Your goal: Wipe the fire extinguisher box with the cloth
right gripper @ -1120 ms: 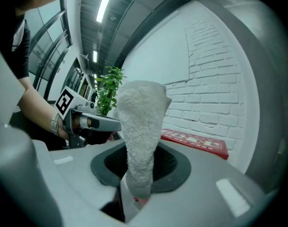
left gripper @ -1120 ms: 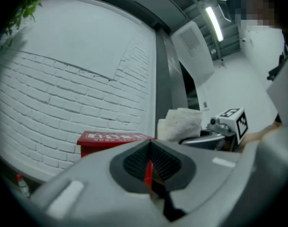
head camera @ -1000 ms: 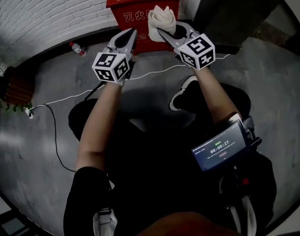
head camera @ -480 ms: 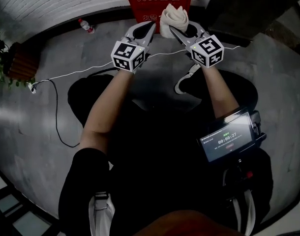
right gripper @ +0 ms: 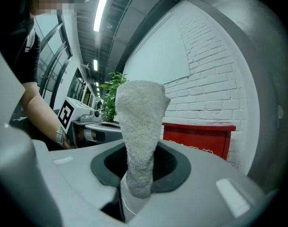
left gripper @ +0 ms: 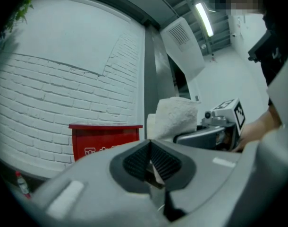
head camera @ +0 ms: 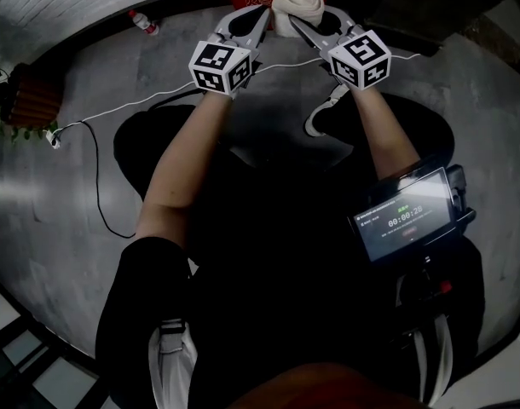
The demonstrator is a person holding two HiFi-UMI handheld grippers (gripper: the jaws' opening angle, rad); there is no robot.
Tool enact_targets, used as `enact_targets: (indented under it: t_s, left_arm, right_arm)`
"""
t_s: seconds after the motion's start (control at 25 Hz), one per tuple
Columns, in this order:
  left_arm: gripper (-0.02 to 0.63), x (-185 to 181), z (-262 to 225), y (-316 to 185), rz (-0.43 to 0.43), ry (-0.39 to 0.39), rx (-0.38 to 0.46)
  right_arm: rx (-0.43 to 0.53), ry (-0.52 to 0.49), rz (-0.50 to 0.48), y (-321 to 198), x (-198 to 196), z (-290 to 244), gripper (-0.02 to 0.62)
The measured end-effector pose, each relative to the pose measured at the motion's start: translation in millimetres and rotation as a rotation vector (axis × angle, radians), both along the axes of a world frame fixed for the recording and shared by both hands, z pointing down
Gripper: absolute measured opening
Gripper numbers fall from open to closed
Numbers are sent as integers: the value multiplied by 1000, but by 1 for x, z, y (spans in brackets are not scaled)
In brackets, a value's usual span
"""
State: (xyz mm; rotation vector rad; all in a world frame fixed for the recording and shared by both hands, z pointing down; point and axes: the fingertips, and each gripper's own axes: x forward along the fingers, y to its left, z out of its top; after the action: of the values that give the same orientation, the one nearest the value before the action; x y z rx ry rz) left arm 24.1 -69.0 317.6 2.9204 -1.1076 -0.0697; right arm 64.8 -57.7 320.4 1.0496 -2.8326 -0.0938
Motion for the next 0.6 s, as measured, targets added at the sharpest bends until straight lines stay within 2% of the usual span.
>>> enact_targets:
  t_s: [0.6]
  left_arm:
    - [3, 1, 0, 1, -1, 13, -6]
  right_arm:
    - [-1, 36, -1, 1, 0, 10, 100]
